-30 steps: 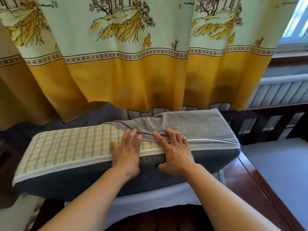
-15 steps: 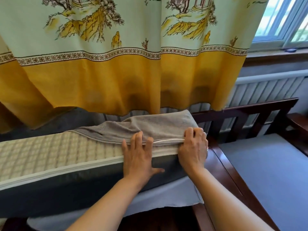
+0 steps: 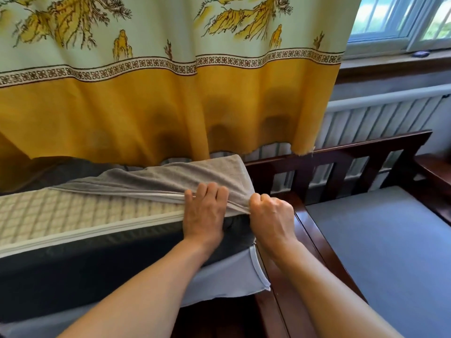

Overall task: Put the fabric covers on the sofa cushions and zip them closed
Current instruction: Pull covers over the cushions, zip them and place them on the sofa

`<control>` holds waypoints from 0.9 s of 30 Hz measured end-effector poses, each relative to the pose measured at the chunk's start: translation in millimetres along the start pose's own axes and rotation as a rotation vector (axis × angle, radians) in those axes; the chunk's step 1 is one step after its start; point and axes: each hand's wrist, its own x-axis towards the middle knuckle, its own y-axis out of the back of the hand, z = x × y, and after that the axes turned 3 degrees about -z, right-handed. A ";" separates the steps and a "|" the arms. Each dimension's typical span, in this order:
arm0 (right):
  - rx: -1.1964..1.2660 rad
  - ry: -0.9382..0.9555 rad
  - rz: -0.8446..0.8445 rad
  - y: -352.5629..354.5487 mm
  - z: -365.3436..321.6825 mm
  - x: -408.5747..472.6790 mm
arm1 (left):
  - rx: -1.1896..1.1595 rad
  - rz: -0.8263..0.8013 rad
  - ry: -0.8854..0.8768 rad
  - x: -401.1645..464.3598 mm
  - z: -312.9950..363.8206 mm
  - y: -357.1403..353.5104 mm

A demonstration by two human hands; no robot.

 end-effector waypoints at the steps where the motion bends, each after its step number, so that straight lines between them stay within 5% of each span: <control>1: 0.002 0.004 -0.007 1.2 -1.5 -5.2 | 0.015 0.037 -0.028 -0.3 -1.7 -3.0; 7: 0.010 -0.023 -0.145 2.2 -7.2 -29.3 | 0.028 0.113 -0.173 -4.6 -10.0 -14.2; 14: -0.143 0.074 -0.025 13.2 -17.2 -5.5 | -0.012 0.136 -0.302 -7.6 -42.9 5.4; 19: -0.013 0.250 0.067 15.3 -83.1 5.2 | -0.001 0.172 -0.004 -28.3 -144.8 13.0; 27: 0.138 0.102 -0.172 6.3 -233.4 23.4 | -0.243 0.182 0.309 -29.9 -231.9 4.0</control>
